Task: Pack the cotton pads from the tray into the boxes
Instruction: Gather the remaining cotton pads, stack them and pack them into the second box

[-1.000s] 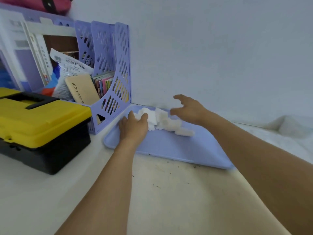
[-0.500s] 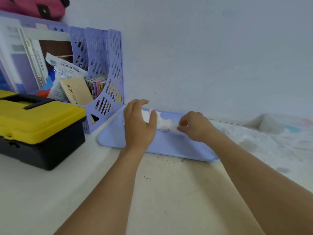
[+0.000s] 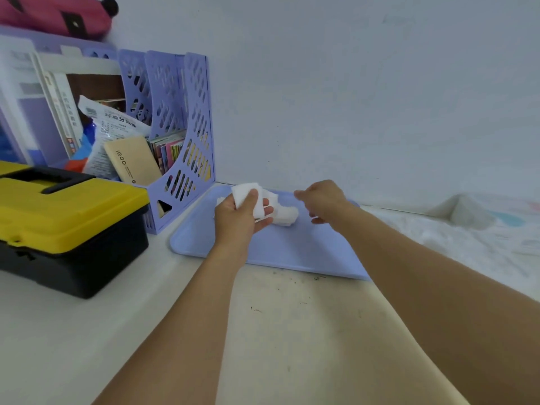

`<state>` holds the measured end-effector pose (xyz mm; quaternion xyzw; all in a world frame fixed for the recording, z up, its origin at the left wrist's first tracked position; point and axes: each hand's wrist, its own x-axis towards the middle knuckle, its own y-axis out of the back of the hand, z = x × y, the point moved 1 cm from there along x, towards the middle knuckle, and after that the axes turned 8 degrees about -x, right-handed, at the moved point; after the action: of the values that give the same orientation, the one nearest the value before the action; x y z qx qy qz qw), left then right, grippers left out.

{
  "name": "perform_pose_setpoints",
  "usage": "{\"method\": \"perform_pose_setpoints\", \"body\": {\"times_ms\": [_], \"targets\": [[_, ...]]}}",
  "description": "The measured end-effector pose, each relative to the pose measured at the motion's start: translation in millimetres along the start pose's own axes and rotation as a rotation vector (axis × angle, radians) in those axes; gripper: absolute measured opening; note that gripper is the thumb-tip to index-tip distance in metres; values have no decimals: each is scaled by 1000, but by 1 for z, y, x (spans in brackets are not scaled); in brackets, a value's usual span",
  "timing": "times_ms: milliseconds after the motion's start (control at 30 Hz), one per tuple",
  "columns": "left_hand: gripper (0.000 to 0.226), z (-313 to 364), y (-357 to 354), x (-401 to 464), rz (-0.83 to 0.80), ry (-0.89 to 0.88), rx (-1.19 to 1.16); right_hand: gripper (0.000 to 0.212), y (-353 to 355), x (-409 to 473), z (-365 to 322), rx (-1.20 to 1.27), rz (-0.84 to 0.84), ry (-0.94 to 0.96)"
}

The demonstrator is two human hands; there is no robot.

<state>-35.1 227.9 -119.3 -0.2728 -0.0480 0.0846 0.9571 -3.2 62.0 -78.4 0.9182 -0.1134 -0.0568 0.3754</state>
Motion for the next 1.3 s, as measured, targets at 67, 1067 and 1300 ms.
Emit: {"method": "perform_pose_setpoints", "body": {"times_ms": [67,1067,1300], "targets": [[16,1,1,1,29,11,-10,30,-19,6,0,-151,-157,-24],[11,-3,-10,-18,3,-66,228,18,22,-48,31,229,-272,114],[28,-16,-51,-51,-278,264,-193,24,57,-83,30,901,-292,153]]}}
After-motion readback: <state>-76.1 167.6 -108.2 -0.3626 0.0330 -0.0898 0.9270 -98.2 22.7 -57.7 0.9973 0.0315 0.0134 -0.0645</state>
